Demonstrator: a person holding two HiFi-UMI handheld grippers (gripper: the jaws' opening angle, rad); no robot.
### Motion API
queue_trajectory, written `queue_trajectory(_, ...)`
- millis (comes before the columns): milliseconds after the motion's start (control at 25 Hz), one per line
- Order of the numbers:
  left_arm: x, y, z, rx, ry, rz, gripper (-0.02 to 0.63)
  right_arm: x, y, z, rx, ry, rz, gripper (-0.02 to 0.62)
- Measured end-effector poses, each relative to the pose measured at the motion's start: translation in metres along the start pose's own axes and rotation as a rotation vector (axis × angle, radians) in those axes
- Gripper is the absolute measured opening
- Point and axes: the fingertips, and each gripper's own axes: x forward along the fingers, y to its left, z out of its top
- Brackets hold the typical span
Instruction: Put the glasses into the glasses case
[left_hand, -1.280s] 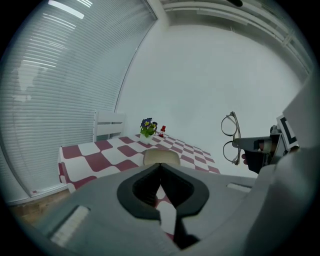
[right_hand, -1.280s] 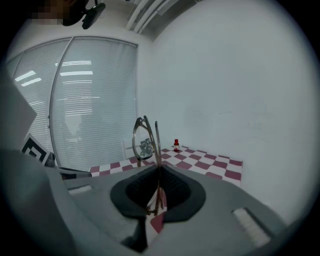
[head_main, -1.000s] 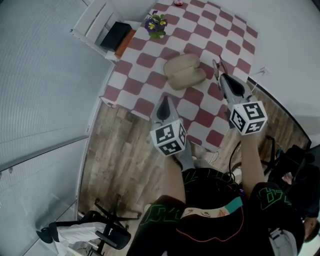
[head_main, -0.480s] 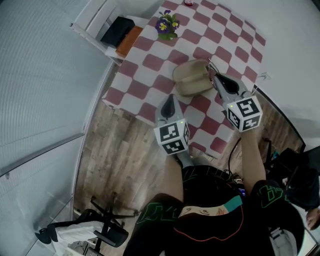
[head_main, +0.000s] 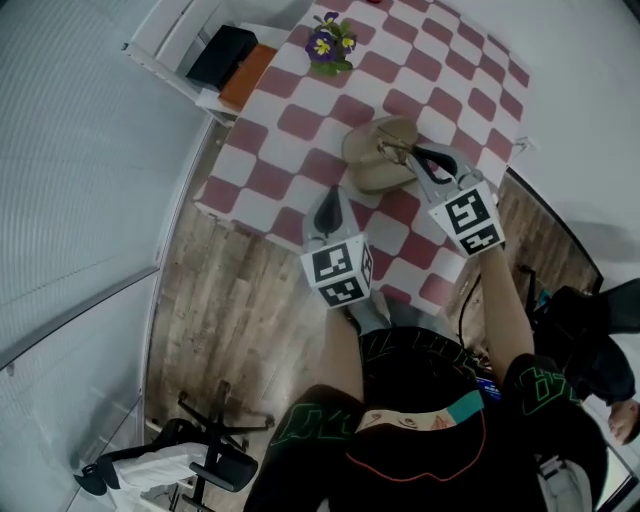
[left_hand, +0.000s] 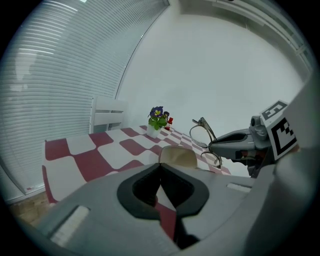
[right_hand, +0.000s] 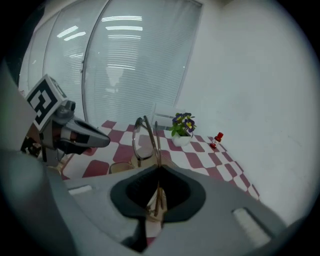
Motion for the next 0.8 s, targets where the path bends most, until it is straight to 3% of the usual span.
queue_trajectory(800,0.014,0.014,-0.008,-0.068,0.004,0.085,0.011,0.042,0.024,-0.033,-0.393,0.159,0.078,0.021)
